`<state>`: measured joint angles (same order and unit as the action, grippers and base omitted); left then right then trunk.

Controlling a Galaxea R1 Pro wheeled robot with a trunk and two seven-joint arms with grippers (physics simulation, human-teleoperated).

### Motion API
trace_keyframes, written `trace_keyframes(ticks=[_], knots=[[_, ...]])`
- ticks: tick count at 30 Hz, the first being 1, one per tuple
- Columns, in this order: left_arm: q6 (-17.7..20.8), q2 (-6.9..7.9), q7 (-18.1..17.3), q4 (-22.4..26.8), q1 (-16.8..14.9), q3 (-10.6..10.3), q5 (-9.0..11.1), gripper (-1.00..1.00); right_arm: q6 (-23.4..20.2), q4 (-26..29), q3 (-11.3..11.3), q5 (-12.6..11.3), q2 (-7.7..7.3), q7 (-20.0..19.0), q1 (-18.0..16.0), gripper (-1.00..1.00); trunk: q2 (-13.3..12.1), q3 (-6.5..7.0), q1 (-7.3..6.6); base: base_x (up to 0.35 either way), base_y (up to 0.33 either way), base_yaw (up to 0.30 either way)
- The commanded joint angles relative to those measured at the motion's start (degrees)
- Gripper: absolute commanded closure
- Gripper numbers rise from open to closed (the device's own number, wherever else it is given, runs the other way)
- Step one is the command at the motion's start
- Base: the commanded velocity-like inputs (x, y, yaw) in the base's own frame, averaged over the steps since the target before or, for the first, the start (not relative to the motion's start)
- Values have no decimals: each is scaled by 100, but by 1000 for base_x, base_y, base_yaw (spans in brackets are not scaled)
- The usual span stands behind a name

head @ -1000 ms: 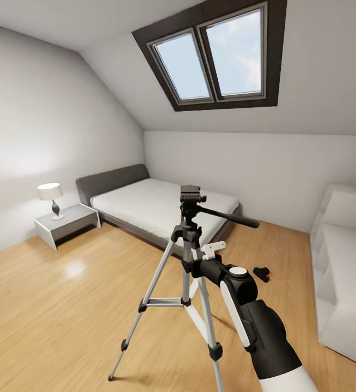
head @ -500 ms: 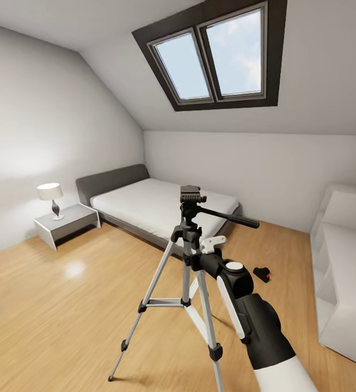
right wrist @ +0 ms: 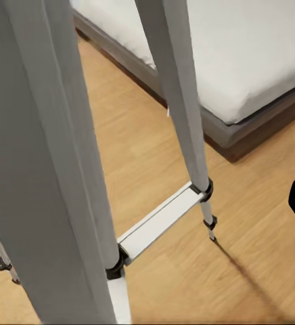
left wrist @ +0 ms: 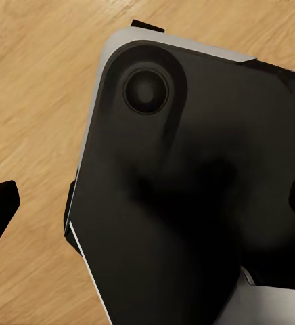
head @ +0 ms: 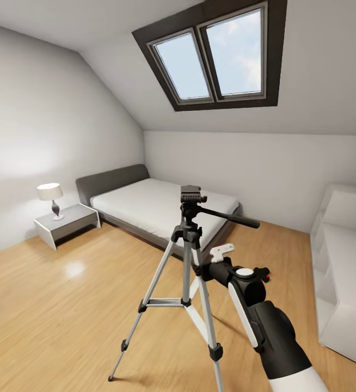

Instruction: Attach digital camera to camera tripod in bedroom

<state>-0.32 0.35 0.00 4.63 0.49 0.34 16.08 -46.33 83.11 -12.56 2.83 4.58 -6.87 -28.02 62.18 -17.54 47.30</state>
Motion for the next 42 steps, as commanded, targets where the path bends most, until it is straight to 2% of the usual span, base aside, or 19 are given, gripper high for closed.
trace_keyframes(ticks=[1,8,42], knots=[[-3,0,0,11,4,1,27,-100,-60,6,4,50,-19,-37,-2,-100,4,-6,1,0,0,0],[-3,0,0,12,4,1,27,-100,-268,11,8,51,-76,-55,5,-100,4,-6,1,0,0,0],[-3,0,0,12,4,1,27,-100,-287,12,-25,-52,-84,-135,7,-100,4,-6,1,0,0,0]])
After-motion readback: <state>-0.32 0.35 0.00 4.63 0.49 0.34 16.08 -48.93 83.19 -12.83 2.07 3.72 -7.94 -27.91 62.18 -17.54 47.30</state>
